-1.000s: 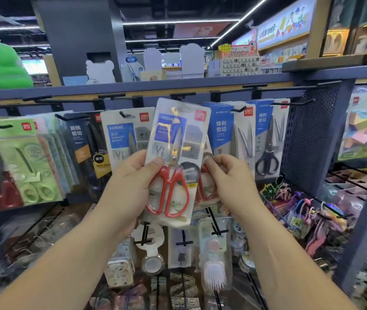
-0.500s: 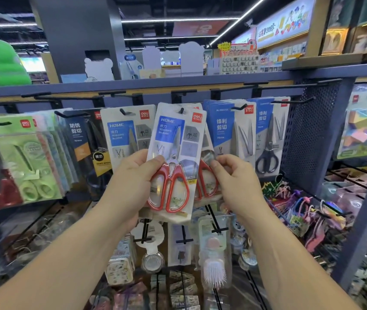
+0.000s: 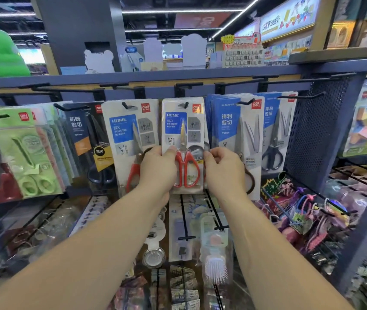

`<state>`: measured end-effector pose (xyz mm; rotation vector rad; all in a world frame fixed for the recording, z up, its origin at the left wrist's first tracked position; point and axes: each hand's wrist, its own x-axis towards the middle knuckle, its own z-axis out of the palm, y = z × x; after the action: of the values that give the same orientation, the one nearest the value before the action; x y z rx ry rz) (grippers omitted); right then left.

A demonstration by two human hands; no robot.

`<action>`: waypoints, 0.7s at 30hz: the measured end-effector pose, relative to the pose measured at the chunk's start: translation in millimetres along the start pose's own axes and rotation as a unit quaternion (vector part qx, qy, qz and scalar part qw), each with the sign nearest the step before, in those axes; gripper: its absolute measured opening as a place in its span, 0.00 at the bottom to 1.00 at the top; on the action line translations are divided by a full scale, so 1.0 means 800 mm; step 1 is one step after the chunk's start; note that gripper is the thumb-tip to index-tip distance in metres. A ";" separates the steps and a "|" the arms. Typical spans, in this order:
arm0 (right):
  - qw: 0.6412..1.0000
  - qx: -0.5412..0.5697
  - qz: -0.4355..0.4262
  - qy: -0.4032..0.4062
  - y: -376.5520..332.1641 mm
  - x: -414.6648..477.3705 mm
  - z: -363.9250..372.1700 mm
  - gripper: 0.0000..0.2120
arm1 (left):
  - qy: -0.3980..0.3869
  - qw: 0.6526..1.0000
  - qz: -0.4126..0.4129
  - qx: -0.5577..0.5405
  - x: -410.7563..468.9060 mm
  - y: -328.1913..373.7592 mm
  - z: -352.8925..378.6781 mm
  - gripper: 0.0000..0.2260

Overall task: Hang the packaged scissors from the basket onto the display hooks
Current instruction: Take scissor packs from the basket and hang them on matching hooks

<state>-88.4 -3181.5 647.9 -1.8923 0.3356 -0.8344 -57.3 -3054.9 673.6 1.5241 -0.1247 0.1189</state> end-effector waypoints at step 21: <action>0.995 -0.058 0.064 -0.053 0.059 -0.154 -0.097 0.04 | -0.124 0.986 0.012 0.112 -0.107 -0.073 -0.072 0.21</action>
<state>-224.0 -3187.3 577.2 -1.9924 0.4425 -0.6383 -132.3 -3000.1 600.5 1.7596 -0.3370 -0.0394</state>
